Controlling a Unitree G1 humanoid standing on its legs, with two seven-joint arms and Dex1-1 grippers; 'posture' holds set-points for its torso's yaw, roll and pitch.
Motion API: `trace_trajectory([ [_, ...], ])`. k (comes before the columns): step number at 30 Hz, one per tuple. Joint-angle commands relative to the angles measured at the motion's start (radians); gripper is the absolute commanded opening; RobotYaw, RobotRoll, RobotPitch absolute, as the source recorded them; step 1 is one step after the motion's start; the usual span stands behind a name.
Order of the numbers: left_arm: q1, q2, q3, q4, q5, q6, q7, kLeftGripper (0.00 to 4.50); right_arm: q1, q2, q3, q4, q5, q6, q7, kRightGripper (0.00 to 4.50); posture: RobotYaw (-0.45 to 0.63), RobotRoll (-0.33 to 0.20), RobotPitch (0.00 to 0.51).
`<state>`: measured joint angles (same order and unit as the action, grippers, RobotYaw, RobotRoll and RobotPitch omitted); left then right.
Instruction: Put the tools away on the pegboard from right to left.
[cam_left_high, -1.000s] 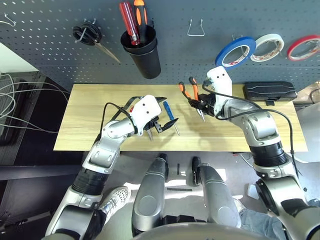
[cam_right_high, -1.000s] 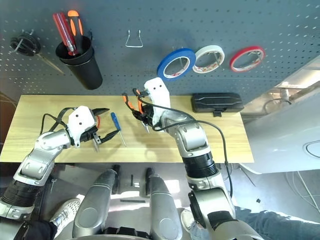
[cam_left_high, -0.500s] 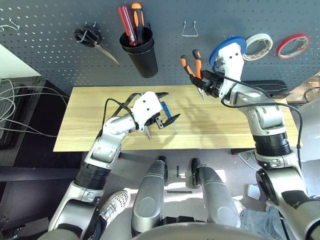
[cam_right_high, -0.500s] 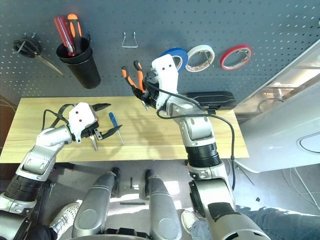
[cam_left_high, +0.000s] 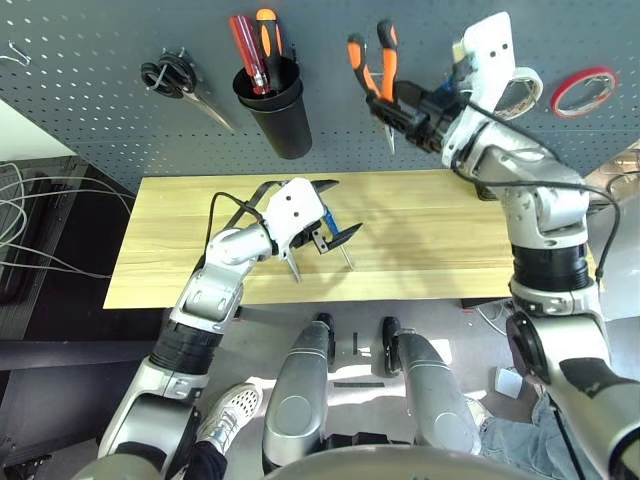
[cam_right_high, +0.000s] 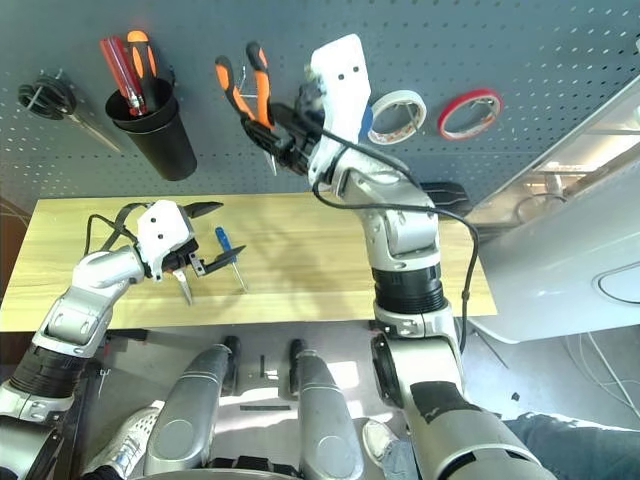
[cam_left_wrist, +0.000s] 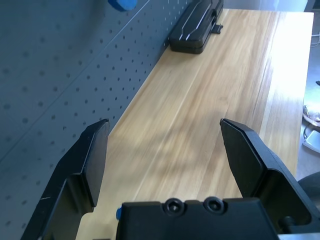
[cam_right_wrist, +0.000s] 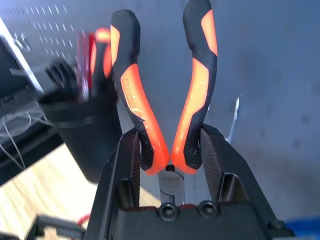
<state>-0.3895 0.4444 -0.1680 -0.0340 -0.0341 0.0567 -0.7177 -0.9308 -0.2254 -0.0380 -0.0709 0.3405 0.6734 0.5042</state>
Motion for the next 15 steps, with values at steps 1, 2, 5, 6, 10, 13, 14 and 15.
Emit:
trace_trajectory([
  [1, -0.001, -0.022, 0.006, 0.019, -0.022, -0.013, 0.003, 4.50, -0.068, 0.027, -0.038, -0.028, 0.042, -0.016, -0.035, 1.88, 0.16, 0.000, 0.277],
  [2, -0.006, -0.028, 0.010, 0.019, -0.026, -0.015, 0.006, 4.50, -0.083, 0.034, -0.044, -0.023, 0.046, -0.023, -0.044, 1.88, 0.16, 0.000, 0.277],
  [5, -0.024, -0.056, 0.032, 0.028, -0.041, -0.030, 0.031, 4.50, -0.118, 0.052, -0.049, 0.000, 0.036, -0.087, -0.060, 1.88, 0.16, 0.000, 0.273],
  [6, -0.030, -0.064, 0.038, 0.030, -0.045, -0.033, 0.038, 4.50, -0.127, 0.055, -0.048, 0.009, 0.030, -0.112, -0.064, 1.88, 0.16, 0.000, 0.272],
  [10, -0.047, -0.099, 0.063, 0.020, -0.080, -0.033, 0.056, 4.50, -0.143, 0.058, -0.031, 0.044, -0.001, -0.210, -0.069, 1.88, 0.16, 0.000, 0.270],
  [13, -0.058, -0.124, 0.078, 0.000, -0.106, -0.034, 0.070, 4.50, -0.142, 0.059, -0.013, 0.080, -0.032, -0.281, -0.075, 1.88, 0.17, 0.000, 0.270],
  [14, -0.063, -0.132, 0.083, -0.006, -0.113, -0.037, 0.077, 4.50, -0.139, 0.060, -0.006, 0.094, -0.046, -0.311, -0.076, 1.88, 0.17, 0.000, 0.270],
  [15, -0.066, -0.139, 0.088, -0.013, -0.119, -0.039, 0.084, 4.50, -0.136, 0.061, 0.002, 0.106, -0.058, -0.334, -0.075, 1.88, 0.17, 0.000, 0.270],
])
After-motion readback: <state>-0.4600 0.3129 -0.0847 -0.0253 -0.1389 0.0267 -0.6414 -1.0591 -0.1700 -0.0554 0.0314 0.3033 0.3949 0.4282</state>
